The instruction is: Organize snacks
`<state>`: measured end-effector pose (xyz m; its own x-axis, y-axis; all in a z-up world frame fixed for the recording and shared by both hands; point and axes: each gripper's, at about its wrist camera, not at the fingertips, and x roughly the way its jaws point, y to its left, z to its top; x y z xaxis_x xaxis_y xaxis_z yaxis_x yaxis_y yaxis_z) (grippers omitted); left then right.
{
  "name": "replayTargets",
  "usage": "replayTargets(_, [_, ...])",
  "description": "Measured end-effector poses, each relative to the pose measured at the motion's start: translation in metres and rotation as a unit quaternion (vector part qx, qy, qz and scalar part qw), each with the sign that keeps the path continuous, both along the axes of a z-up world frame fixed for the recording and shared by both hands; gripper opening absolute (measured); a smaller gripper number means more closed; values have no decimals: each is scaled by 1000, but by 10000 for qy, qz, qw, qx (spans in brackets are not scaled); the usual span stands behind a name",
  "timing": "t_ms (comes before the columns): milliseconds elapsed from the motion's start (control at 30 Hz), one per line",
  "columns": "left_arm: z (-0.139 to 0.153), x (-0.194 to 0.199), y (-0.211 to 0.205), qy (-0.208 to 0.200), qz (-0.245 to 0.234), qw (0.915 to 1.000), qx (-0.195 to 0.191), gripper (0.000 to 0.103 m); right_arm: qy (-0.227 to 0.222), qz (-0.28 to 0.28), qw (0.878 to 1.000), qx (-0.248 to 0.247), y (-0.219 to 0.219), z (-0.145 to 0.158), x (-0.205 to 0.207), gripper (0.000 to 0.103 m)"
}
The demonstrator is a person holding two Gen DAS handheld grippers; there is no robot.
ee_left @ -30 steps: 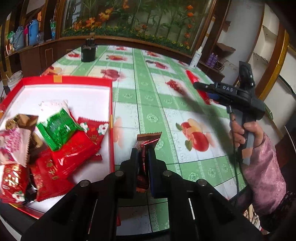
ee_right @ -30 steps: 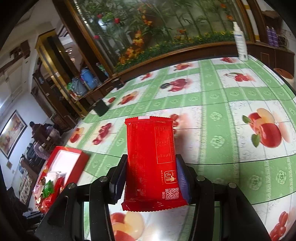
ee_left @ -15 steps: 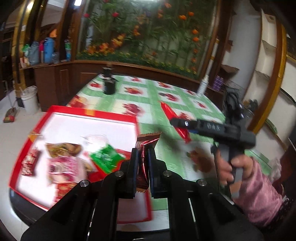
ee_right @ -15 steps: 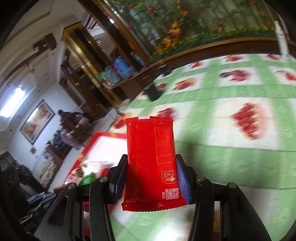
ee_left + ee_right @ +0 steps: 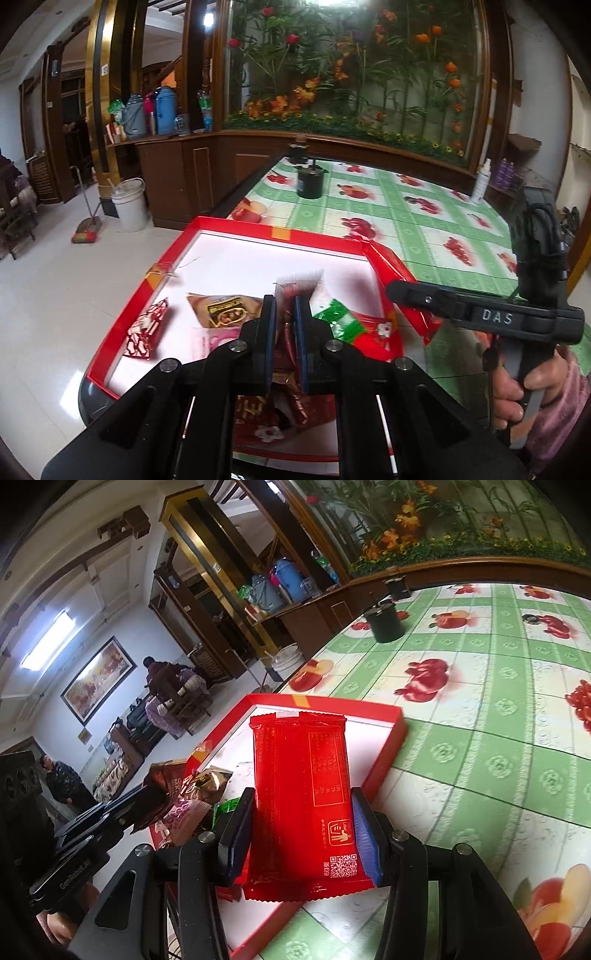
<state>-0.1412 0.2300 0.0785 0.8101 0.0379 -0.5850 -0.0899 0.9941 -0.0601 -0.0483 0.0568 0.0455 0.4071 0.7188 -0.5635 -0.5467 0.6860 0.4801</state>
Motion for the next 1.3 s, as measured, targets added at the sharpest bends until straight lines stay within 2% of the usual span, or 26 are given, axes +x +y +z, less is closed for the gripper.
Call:
replayTargets(300, [2, -1, 6, -94, 143, 9998, 113, 8, 107, 181, 9998, 67, 30, -2, -5, 50])
replayTargets(467, [1, 2, 11, -71, 382, 9989, 246, 12, 149, 169, 9996, 176, 33, 0, -7, 56])
replayTargets(500, [1, 2, 12, -43, 449, 9986, 263, 20, 89, 121, 9997, 182, 31, 2, -8, 59])
replayTargets(533, [0, 2, 14, 6, 535, 9982, 273, 36, 42, 50, 9998, 208, 28, 4, -8, 59])
replayTargets(567, [0, 2, 17, 49, 672, 9974, 267, 46, 24, 5, 9997, 248, 25, 5, -10, 60])
replayTargets(600, [0, 1, 19, 44, 748, 9969, 257, 63, 26, -30, 9995, 304, 22, 6, -9, 60])
replayTargets(633, [2, -1, 21, 1, 850, 9961, 241, 70, 24, -57, 9994, 337, 20, 7, -9, 60])
replayTargets(700, [8, -6, 23, -97, 982, 9948, 258, 72, -72, -105, 9994, 307, 17, 9, -10, 60])
replayTargets(800, [18, -13, 23, -211, 1230, 9909, 511, 86, -416, -43, 9990, 184, 17, 17, -21, 60])
replayTargets(900, [26, -22, 21, -367, 1480, 9853, 768, 86, -971, 52, 9953, 16, 22, 27, -39, 63])
replayTargets(1000, [29, -25, 21, -354, 1539, 9842, 799, 86, -1354, 69, 9906, -175, 29, 32, -58, 69])
replayTargets(1133, [32, -29, 20, -356, 1554, 9840, 801, 86, -1612, 51, 9863, -362, 33, 32, -79, 70])
replayTargets(1300, [37, -39, 21, -422, 1584, 9838, 732, 86, -1613, -61, 9867, -193, 27, 28, -105, 73])
